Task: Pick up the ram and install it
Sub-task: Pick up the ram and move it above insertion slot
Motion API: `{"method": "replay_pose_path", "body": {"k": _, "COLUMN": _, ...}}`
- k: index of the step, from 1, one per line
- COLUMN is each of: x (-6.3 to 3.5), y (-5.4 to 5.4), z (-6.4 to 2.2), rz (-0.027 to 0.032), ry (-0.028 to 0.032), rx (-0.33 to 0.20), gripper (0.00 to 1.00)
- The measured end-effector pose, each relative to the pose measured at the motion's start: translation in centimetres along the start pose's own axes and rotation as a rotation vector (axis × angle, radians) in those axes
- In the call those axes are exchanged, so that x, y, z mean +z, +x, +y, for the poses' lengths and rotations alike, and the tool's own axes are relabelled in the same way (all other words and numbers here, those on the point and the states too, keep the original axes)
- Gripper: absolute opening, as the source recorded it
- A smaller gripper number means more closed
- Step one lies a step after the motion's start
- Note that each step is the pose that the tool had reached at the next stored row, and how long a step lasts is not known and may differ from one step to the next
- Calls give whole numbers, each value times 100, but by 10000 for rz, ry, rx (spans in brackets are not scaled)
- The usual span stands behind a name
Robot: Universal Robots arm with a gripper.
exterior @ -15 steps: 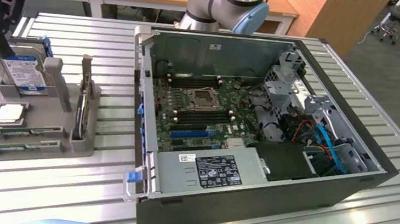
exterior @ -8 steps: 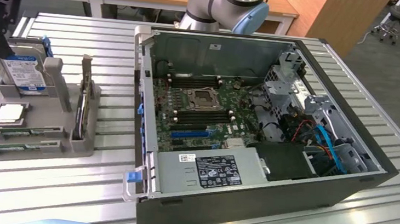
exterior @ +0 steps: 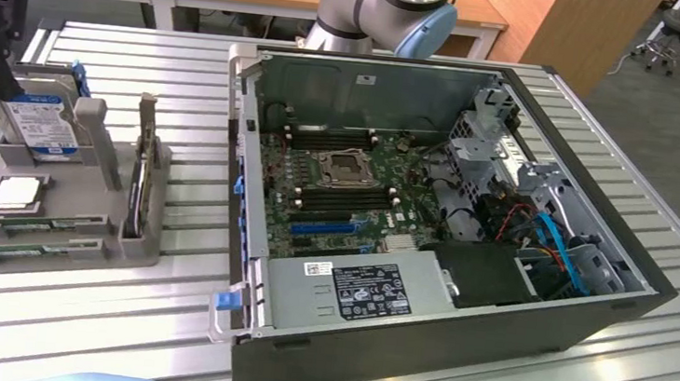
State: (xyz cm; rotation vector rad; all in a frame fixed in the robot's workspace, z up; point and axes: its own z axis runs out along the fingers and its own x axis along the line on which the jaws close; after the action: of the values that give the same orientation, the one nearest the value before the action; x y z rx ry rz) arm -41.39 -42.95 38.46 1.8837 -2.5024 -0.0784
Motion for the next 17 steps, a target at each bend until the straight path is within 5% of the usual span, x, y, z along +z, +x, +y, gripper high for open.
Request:
{"method": "replay_pose_path", "body": {"k": 10, "x": 11, "y": 1, "z": 0, "rz": 81, "ry": -42, "rx": -1758, "gripper": 10}}
{"method": "replay_pose_path", "body": {"k": 17, "x": 12, "y": 0, "z": -1, "rz": 82, "ry": -42, "rx": -1820, "gripper": 10}}
